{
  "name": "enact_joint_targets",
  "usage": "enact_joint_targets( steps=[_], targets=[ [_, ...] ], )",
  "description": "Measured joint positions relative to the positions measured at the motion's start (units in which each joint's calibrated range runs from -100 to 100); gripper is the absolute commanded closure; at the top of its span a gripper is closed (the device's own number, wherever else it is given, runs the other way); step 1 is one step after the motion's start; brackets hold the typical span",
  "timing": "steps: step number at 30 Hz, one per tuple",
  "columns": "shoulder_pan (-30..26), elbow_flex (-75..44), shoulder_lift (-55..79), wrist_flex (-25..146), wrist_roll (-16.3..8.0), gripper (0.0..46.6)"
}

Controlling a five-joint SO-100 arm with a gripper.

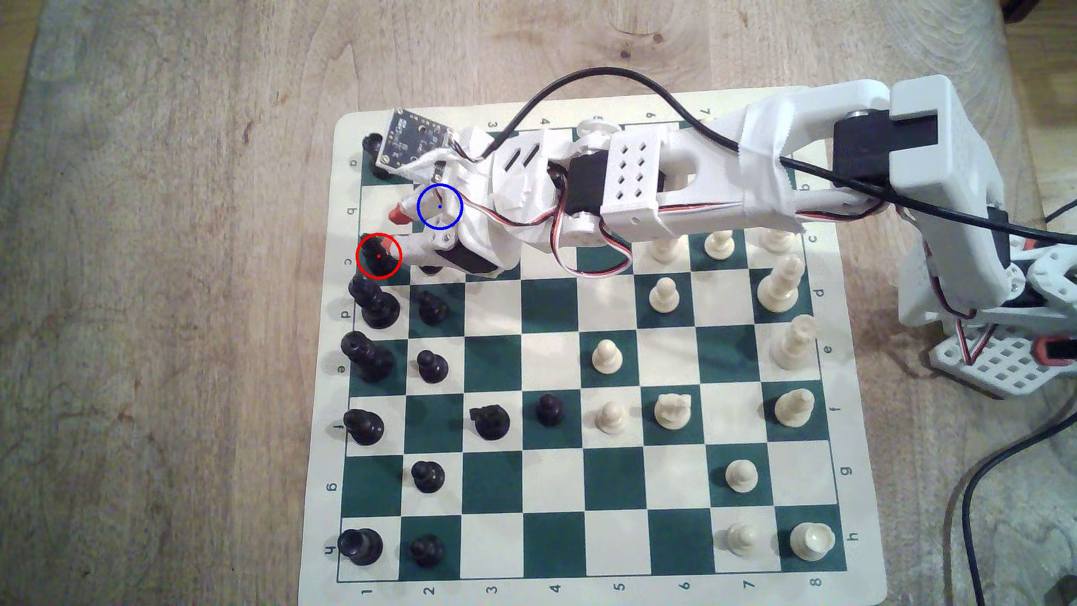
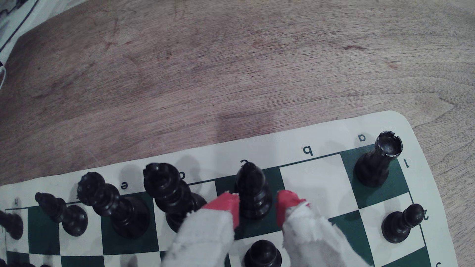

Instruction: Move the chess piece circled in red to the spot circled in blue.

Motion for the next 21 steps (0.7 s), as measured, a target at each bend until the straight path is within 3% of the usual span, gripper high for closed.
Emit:
enact_joint_targets(
  steps=[21],
  targets=[
    [-0.6,-4.5,6.2,-4.3,-0.7,37.2]
  ],
)
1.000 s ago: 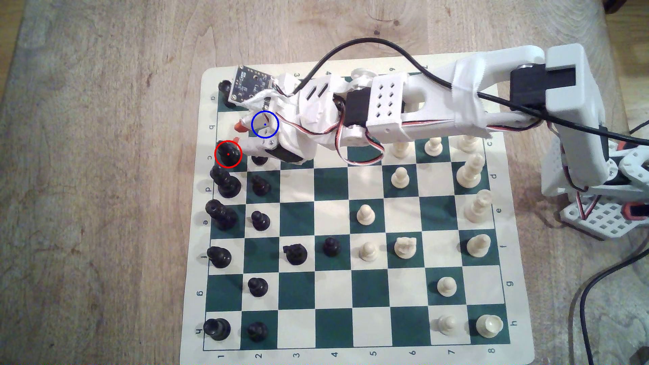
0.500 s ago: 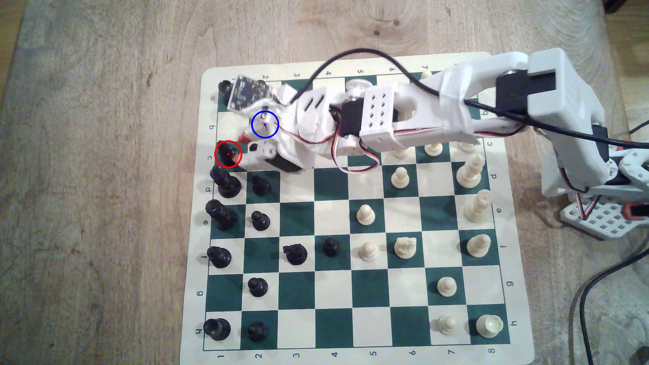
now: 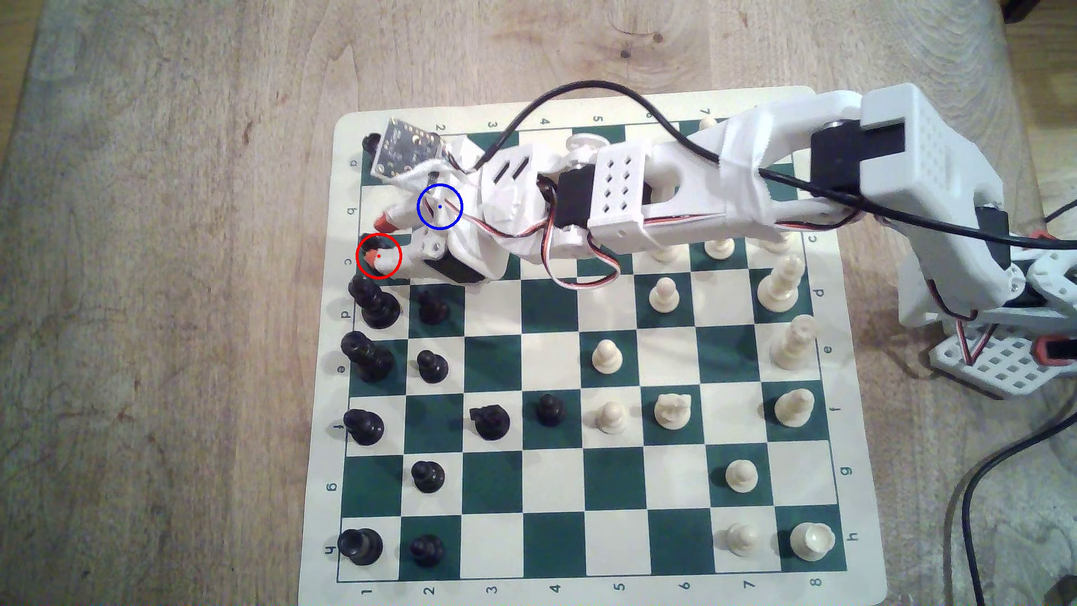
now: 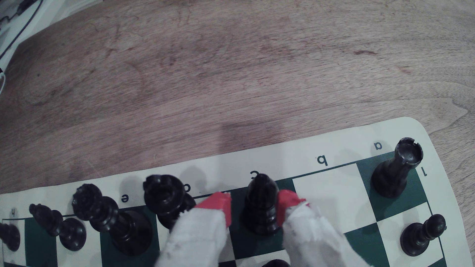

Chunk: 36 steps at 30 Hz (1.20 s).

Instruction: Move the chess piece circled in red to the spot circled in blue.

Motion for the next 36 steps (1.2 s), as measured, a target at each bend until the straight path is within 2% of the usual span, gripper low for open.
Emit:
enact_joint_targets(
  steps=[22,32,36],
  targets=[
    [0.8,-6.4,4.5,-0.9,0.0,37.0],
    [0.7,-6.5,6.4,-0.9,0.0,39.5],
    [0.7,-6.5,6.4,-0.9,0.0,42.8]
  ],
)
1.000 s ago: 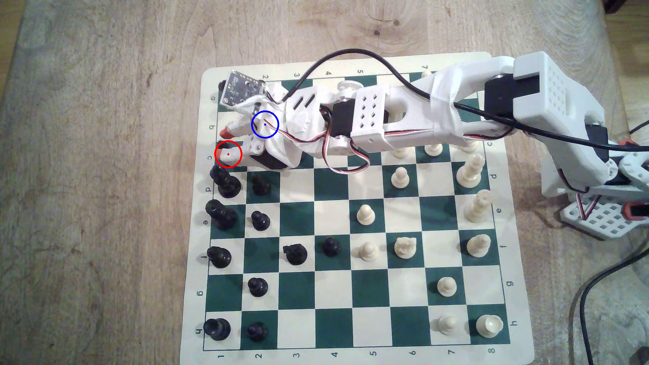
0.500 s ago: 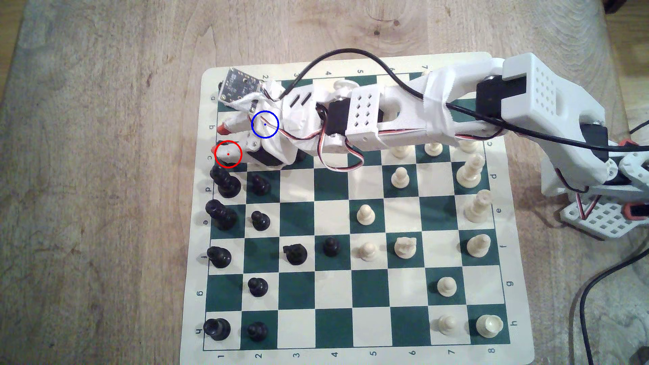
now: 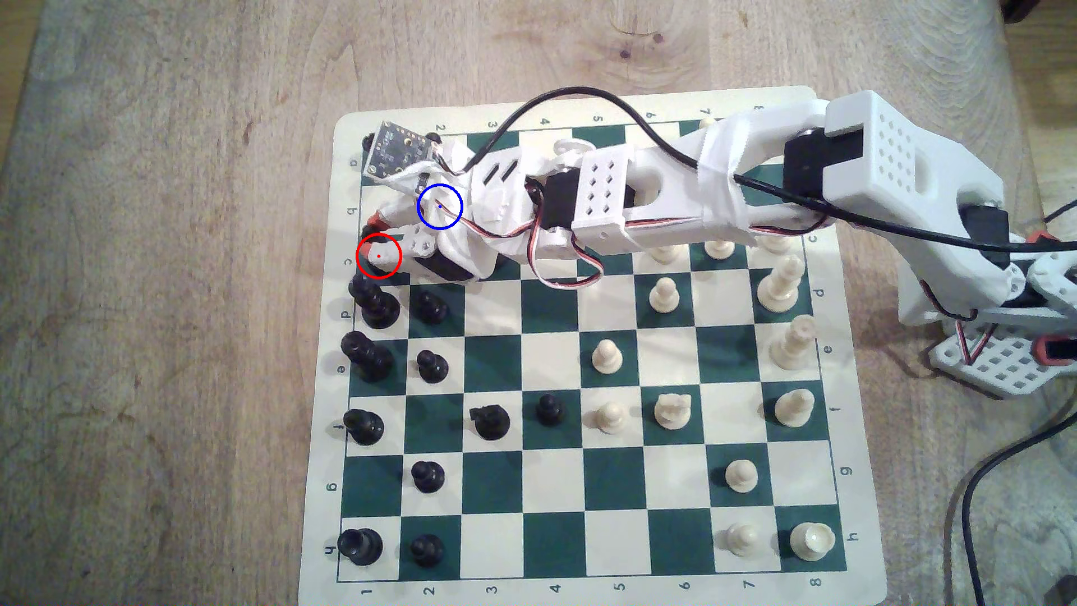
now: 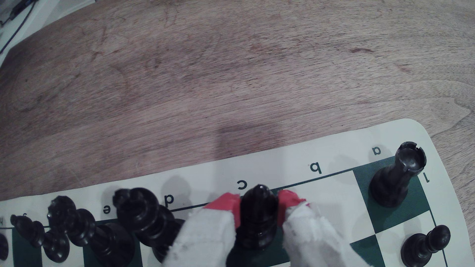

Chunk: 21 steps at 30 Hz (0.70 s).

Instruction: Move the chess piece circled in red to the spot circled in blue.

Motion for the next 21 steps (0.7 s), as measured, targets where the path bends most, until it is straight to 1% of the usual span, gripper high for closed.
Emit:
enact_joint_targets(
  steps=[1,2,9,17,21],
  targets=[
    [0.0,0.0,0.0,0.0,0.0,46.2],
    [0.0,0.0,0.0,0.0,0.0,46.4],
    [-0.2,0.0,0.0,0.0,0.0,46.4],
    [-0.2,-4.1,0.0,0.0,0.0,46.4],
    [1.1,-4.1,0.0,0.0,0.0,46.4]
  ],
)
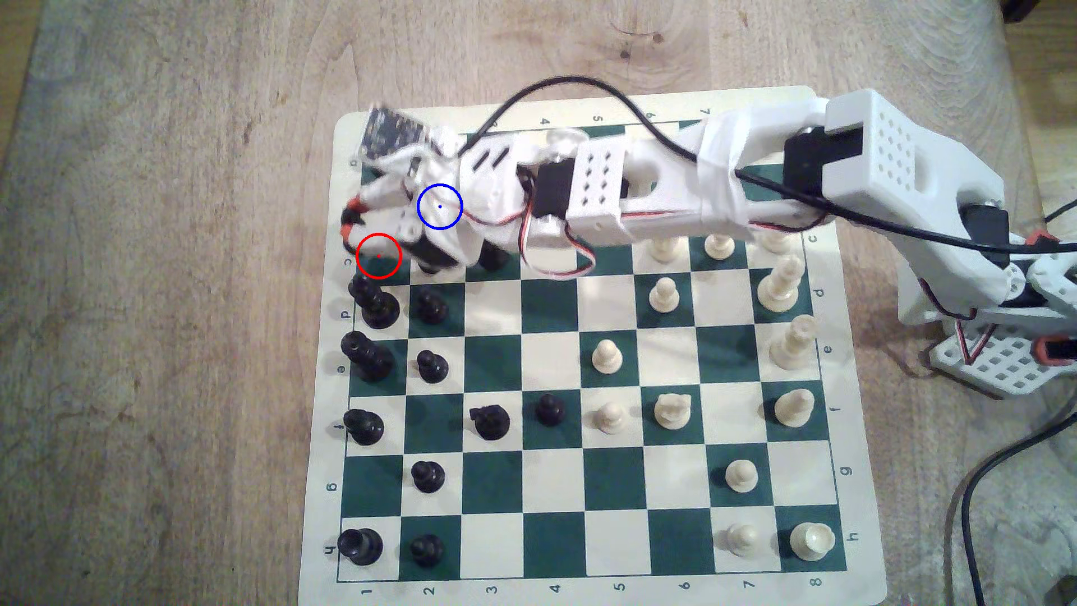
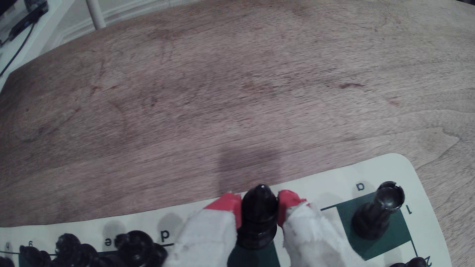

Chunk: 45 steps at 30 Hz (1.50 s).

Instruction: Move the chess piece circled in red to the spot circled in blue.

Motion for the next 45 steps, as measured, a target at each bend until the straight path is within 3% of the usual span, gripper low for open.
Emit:
enact_joint_targets(
  steps=[14,27,45],
  targets=[
    [1.0,4.9,-6.5,1.0,0.0,46.4],
    [2.6,31.8,-21.8,-6.8,0.6,46.4],
    [2.9,33.7,-21.8,-10.0,2.2,46.4]
  ],
)
